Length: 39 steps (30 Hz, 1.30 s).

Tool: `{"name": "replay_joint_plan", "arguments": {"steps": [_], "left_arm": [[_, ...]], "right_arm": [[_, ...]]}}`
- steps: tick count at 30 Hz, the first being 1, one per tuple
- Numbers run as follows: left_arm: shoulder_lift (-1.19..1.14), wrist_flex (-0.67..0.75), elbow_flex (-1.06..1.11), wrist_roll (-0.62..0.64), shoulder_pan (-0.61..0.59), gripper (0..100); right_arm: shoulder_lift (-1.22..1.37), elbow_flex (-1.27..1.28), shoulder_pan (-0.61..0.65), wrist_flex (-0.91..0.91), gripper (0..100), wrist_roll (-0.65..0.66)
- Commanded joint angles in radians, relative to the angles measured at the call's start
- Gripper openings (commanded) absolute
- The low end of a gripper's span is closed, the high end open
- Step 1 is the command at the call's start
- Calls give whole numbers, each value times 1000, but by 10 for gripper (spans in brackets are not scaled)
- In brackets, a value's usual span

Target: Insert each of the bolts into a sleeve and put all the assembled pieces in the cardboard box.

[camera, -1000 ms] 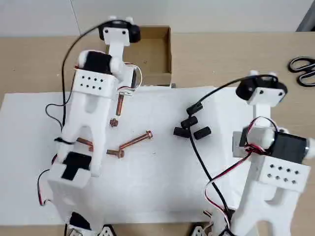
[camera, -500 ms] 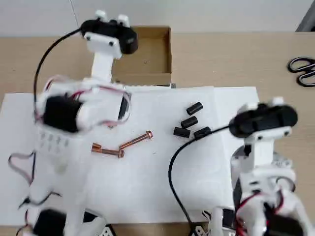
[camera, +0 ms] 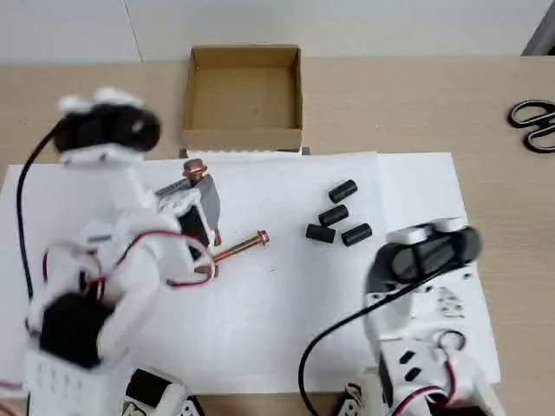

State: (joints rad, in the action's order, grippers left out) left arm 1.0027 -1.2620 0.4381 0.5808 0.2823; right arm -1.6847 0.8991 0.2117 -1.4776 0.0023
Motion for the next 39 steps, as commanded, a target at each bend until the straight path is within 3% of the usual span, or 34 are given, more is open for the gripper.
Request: {"name": "replay_joint_plan", "arguments": {"steps": [1, 7, 11, 23, 39], "left_arm": [[221, 235, 245, 29, 3, 5], [612, 500, 641, 34, 15, 5], [829, 514, 805, 31, 98, 5], [799, 489, 822, 84, 218, 5], [798, 494, 894, 84, 272, 5]], "right_arm": [[-76, 87, 137, 85, 2, -32], [-130, 213, 274, 171, 2, -31], [-128, 259, 380, 236, 2, -31], [-125, 388, 556, 383, 2, -26], [-127, 393, 562, 384, 2, -25]]}}
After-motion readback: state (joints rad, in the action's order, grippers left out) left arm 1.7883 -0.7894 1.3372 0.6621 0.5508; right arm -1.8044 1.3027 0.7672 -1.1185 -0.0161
